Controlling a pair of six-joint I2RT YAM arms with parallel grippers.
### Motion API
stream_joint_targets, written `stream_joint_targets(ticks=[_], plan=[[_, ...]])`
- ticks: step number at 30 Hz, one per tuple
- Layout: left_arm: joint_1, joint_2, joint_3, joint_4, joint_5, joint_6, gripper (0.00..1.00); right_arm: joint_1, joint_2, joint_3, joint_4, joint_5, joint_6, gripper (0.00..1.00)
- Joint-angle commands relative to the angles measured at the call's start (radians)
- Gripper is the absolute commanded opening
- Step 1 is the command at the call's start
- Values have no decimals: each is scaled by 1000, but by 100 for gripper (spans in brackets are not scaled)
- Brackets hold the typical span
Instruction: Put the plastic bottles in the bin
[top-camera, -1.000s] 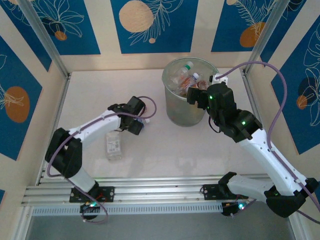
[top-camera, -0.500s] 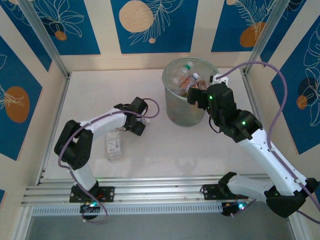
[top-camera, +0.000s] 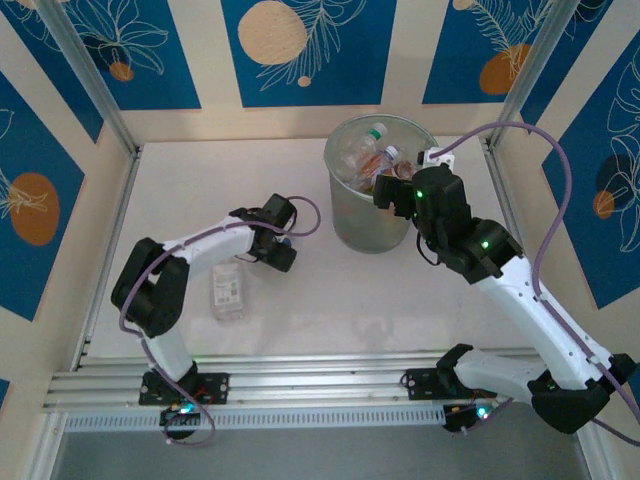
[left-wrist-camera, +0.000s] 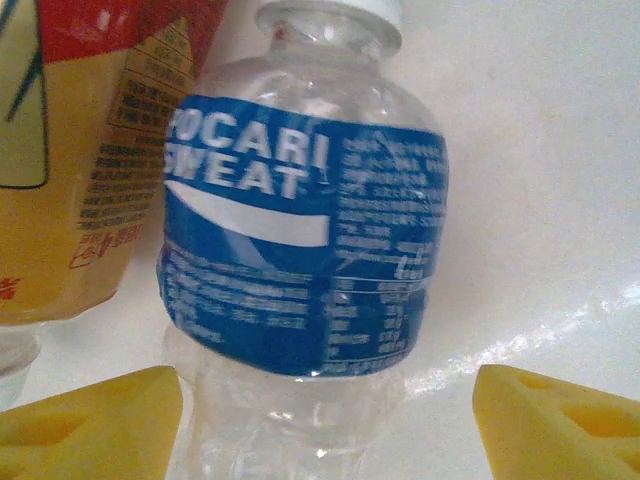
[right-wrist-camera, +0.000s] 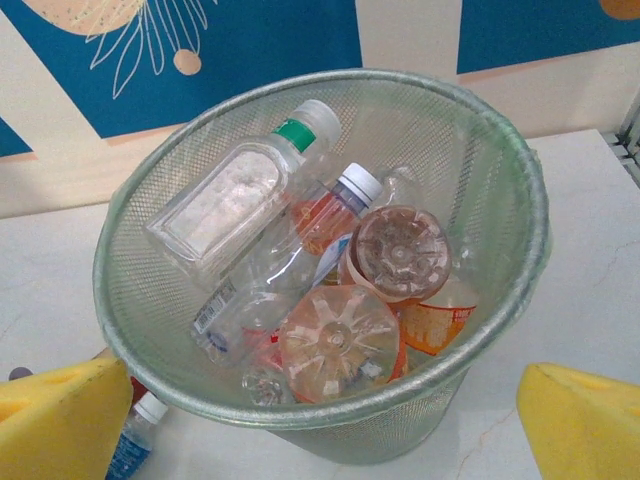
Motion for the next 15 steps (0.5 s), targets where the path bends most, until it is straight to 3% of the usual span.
stream_joint_targets(ticks=[1, 9, 15], plan=[[6, 34, -4, 2, -5, -13, 77, 7, 5, 19, 19, 10, 5, 99], [6, 67, 0, 19, -10, -9, 75, 7, 17, 25, 24, 13, -1, 99], [5, 51, 3, 15, -8, -21, 63, 6, 23, 34, 26, 18, -7, 99]])
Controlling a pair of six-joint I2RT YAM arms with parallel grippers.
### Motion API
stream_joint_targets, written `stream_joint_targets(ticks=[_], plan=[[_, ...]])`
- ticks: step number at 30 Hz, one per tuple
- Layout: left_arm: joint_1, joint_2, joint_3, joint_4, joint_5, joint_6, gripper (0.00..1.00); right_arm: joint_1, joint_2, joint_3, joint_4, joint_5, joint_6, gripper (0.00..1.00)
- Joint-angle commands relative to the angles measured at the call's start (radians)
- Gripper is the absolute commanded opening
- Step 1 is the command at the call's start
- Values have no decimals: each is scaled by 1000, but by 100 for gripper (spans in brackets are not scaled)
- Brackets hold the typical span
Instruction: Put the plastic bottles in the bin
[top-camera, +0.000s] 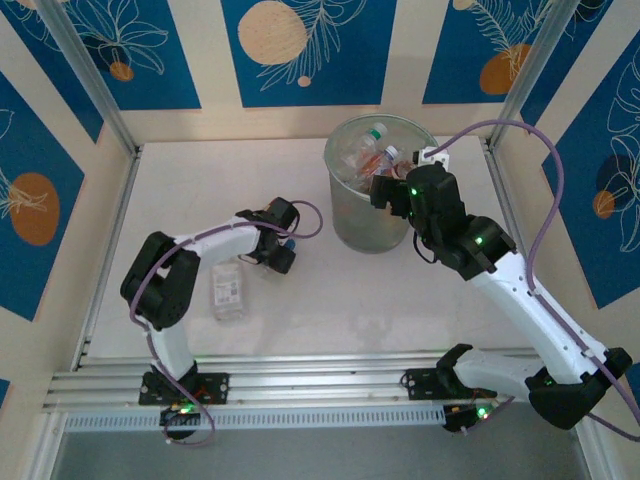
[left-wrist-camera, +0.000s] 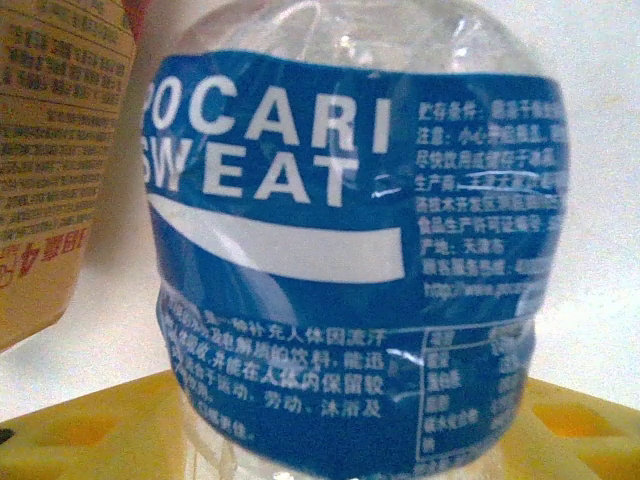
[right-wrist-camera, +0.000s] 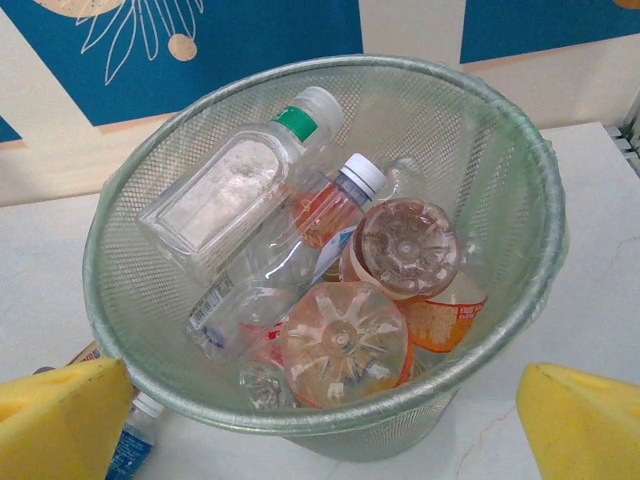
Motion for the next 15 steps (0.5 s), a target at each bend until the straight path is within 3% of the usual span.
stream_joint_targets(ticks=[1, 6, 15], plan=[[3, -15, 3, -8, -3, -15, 61, 6, -3, 33, 23, 20, -6, 99], [-14, -86, -3, -27, 8, -30, 52, 6, -2, 33, 26, 24, -7, 99], [-33, -314, 0, -96, -26, -85, 52, 5, -20, 38, 23, 44, -21, 99]])
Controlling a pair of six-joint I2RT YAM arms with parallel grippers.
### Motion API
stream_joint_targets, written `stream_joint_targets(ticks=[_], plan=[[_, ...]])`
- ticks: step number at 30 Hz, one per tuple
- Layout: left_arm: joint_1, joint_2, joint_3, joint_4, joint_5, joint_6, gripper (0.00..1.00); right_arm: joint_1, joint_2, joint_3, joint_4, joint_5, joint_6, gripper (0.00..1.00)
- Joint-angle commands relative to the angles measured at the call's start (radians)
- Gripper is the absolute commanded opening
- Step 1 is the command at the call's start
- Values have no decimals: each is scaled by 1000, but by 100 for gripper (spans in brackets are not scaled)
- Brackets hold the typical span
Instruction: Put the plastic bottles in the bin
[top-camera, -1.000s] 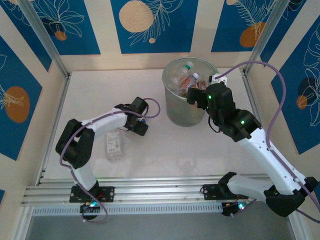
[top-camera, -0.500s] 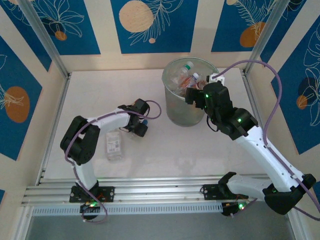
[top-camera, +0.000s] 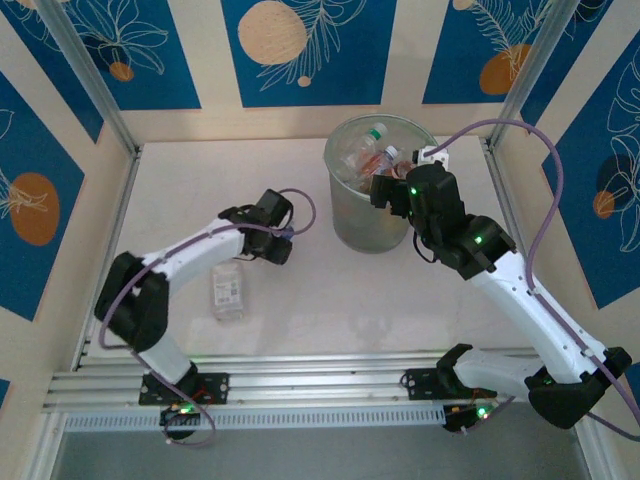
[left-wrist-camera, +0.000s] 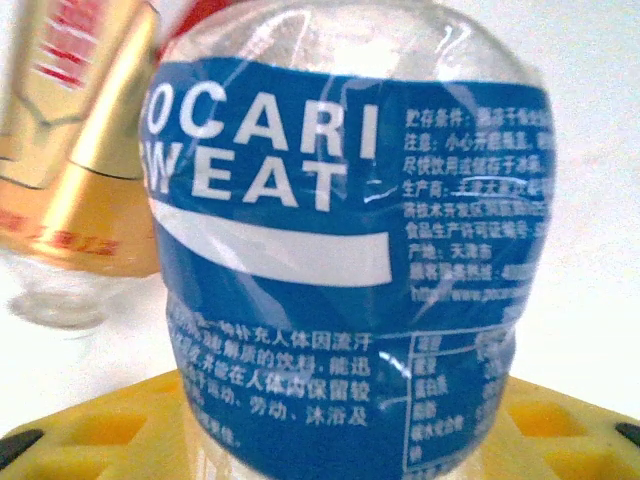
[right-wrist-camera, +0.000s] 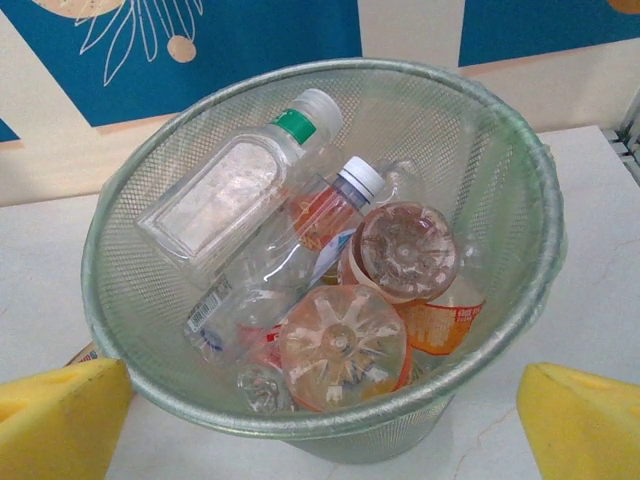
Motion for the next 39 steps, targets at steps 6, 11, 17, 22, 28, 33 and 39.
stream_joint_targets(ticks=[6, 11, 17, 22, 28, 33, 39], plan=[[-7, -250, 70, -40, -49, -29, 51, 5, -31, 22, 25, 41, -13, 99], [-8, -304, 165, 41, -17, 0, 50, 5, -33, 26, 24, 41, -13, 99], [-12, -258, 274, 265, 117, 23, 51, 5, -39, 27, 29, 43, -13, 99], [-39, -118, 419, 389, 196, 39, 50, 5, -50, 37, 36, 60, -36, 99], [-101, 84, 622, 462, 281, 78, 50, 2, -90, 34, 54, 86, -64, 99], [-148, 244, 779, 467, 289, 123, 50, 2, -118, 31, 38, 98, -61, 99], [-179, 341, 845, 472, 297, 137, 51, 1, -152, 15, 26, 124, -56, 99]])
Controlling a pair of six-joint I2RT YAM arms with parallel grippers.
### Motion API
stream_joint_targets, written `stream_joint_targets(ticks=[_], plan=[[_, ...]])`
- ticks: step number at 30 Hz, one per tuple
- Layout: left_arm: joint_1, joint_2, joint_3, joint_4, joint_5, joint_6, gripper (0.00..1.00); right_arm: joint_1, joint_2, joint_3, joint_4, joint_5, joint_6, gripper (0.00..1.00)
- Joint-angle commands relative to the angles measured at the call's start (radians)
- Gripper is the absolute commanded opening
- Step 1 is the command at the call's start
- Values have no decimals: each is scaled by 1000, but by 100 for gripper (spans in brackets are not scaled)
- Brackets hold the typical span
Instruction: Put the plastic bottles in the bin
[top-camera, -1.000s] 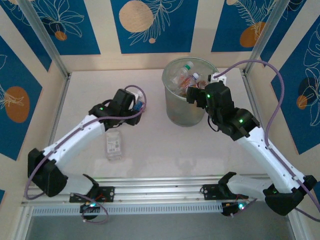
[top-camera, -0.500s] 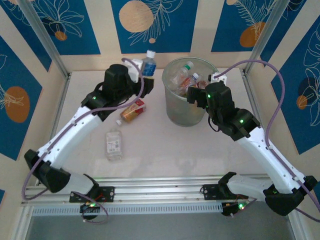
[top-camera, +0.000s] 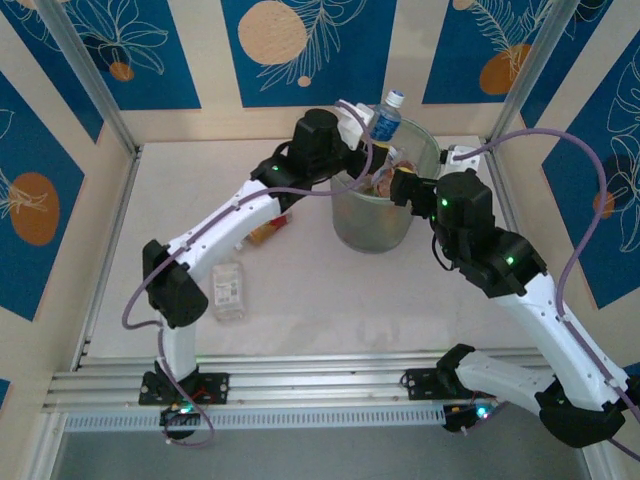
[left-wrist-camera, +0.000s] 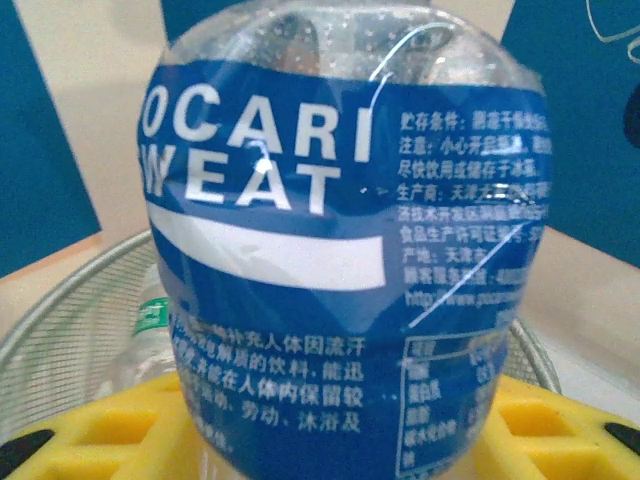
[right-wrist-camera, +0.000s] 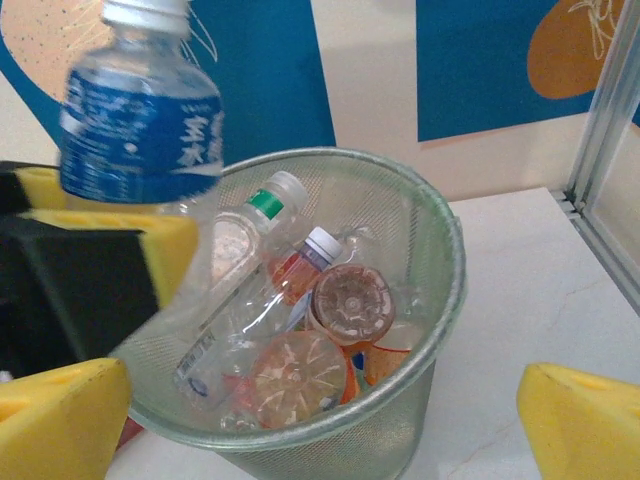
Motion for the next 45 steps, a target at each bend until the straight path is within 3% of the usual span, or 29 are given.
stream_joint_targets(ticks=[1, 12, 26, 34, 38, 45], plan=[[-20, 25, 52, 35, 32, 31, 51, 1, -32, 5, 14, 46, -4, 99], [-49, 54, 7, 11, -24, 63, 53, -4, -39, -14, 18, 39, 0, 99], [-56, 33, -76, 11, -214, 80, 55, -5, -35, -15, 20, 31, 2, 99], [-55, 13, -78, -8, -190, 64, 80, -10, -25, -9, 31, 18, -3, 99], [-55, -10, -78, -9, -174, 51, 81, -13, -13, -5, 32, 11, -3, 99], [-55, -23, -77, -16, -163, 36, 73, -13, -1, -1, 35, -5, 3, 99]])
